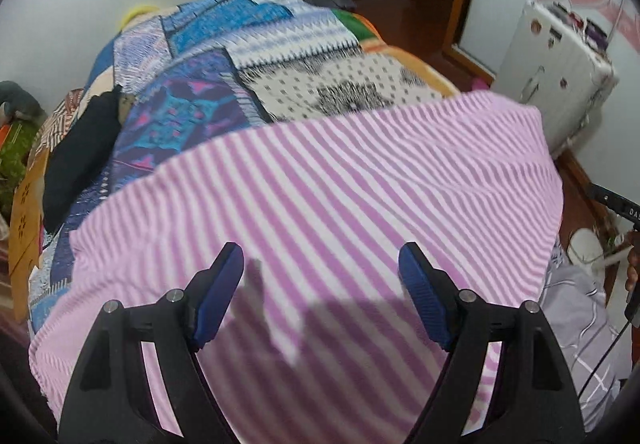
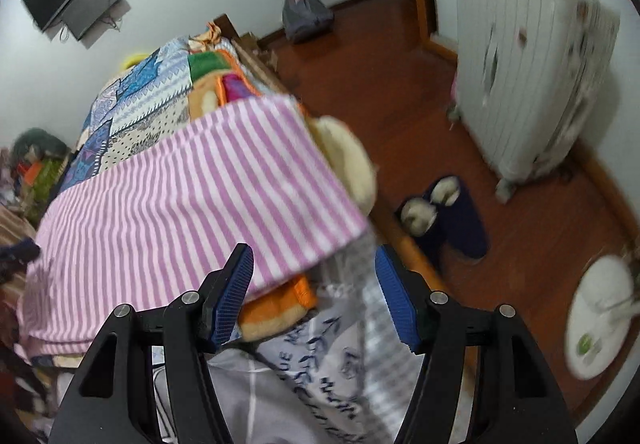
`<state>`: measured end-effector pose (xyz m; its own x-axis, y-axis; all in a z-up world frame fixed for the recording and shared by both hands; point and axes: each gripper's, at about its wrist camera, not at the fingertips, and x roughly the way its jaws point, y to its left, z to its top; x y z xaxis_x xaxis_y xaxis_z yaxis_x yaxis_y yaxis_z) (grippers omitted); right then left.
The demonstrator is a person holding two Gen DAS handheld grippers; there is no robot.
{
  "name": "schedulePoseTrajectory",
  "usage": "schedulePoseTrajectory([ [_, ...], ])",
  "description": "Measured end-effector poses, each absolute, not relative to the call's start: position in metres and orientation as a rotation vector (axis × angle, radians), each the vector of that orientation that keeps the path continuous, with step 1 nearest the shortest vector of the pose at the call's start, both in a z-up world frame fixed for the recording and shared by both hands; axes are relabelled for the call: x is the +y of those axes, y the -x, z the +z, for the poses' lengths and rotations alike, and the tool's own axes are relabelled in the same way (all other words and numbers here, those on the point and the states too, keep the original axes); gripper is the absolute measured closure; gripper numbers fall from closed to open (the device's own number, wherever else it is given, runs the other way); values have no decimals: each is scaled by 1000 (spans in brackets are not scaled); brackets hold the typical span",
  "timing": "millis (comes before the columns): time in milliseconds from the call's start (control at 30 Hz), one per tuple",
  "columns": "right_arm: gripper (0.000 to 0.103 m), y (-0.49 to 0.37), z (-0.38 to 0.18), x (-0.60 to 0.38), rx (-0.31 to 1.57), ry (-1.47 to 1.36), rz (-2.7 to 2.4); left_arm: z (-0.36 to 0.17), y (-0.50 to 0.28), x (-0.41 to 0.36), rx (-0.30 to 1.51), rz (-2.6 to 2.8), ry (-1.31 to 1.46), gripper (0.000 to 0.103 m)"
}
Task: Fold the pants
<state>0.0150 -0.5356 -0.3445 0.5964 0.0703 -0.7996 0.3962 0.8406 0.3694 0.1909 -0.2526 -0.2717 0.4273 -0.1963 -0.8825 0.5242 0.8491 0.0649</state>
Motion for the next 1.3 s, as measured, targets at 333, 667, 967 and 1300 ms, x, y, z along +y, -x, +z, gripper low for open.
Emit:
schedulePoseTrajectory([
  [333, 43, -40, -390, -535, 984, -676, -142, -291, -200, -256, 1047, -413, -349, 16],
  [667, 72, -46, -402, -544, 950, -774, -86, -296, -205, -262, 1036, -389, -355, 8],
  [967, 96, -47, -373, -542, 881, -662, -93, -296, -205, -262, 1034, -380, -352, 8],
  [1300, 91, -47, -357, -537, 879, -649, -97, -295, -205, -261, 1027, -376, -343, 8],
])
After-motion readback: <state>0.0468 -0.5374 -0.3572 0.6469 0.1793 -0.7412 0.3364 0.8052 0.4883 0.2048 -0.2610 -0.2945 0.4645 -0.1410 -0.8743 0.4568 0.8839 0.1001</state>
